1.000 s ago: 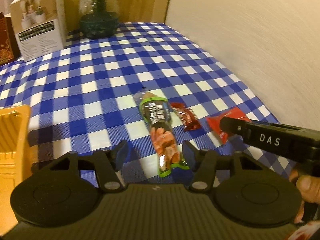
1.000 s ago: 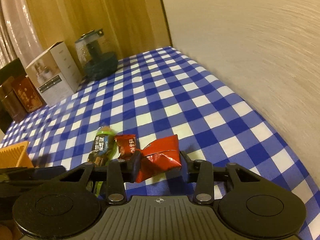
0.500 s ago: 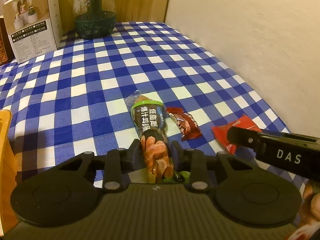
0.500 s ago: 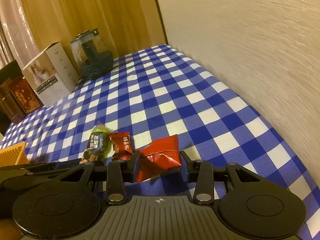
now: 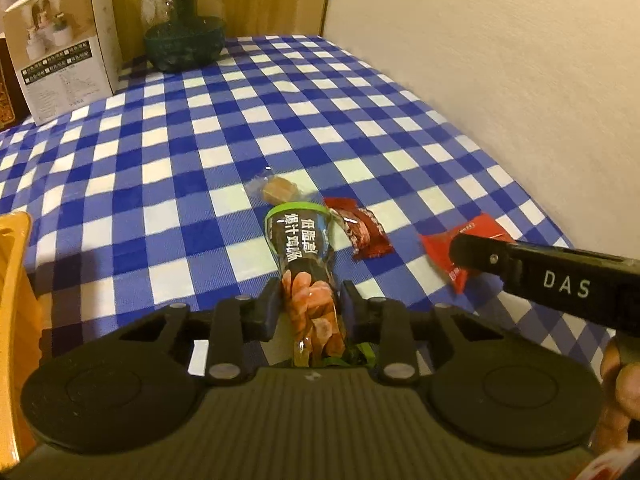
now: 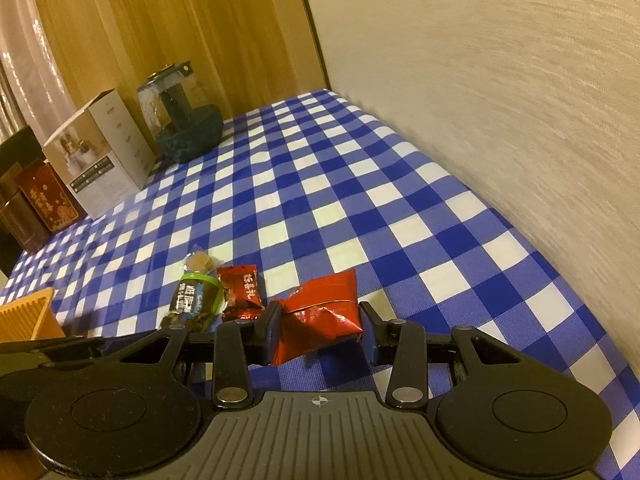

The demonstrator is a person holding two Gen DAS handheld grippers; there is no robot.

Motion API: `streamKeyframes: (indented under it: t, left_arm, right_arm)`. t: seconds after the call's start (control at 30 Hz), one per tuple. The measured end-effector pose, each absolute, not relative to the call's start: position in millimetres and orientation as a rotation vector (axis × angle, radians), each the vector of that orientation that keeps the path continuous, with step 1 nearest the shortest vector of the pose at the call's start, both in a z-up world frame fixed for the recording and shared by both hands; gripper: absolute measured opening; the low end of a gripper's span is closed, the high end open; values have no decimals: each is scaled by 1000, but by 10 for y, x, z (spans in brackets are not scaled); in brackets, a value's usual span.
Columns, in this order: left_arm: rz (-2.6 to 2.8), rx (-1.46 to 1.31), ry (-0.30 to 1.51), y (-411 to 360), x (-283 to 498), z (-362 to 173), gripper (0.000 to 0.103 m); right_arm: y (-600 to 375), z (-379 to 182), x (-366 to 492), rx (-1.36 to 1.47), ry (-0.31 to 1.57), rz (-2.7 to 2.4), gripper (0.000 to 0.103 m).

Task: Organize snacks
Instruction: 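Carry the green stick snack and red packet over the tray with both tools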

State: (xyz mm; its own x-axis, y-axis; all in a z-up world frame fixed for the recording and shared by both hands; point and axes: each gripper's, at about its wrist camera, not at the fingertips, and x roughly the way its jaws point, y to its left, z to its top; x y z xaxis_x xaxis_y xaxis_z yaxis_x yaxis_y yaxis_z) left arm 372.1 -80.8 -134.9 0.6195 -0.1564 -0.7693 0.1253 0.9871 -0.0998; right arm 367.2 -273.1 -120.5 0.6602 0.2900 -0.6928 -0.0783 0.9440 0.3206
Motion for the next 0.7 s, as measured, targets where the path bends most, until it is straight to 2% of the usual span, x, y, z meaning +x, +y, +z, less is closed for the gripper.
streamKeyframes:
  t: [0.1,0.13,0.17,0.43,0.5,0.53,0.7]
  left_arm:
    - [-161,-30,884,-820,3739,-1361,29]
    - [-158,-28,880,-824,3747,-1365,32]
    - [-155,-20,871,-829,3755,-1369,40]
    - [-145,-1,839,-804,3788,-1422,40]
    - [-144,8,836,-811,3780,-1426,37]
    - [-139,17,836,-823,3776,-1423,27]
    - [-134,-5,858,-811,3767,-1398,26]
  right_arm:
    - [-2740,-1205,3676,278,825,209,40]
    - [-2739,-1204,3677,278,825,209,40]
    - [-2737,-1205,3677,278,826,210,40]
    - [-2720,-1209,3681,273,828,217,40]
    - [-2712,-1207,3678,272,828,220,40]
    - [-2708,-1206,3676,271,827,220,40]
    - [-2714,-1195,3664,273,821,221,40]
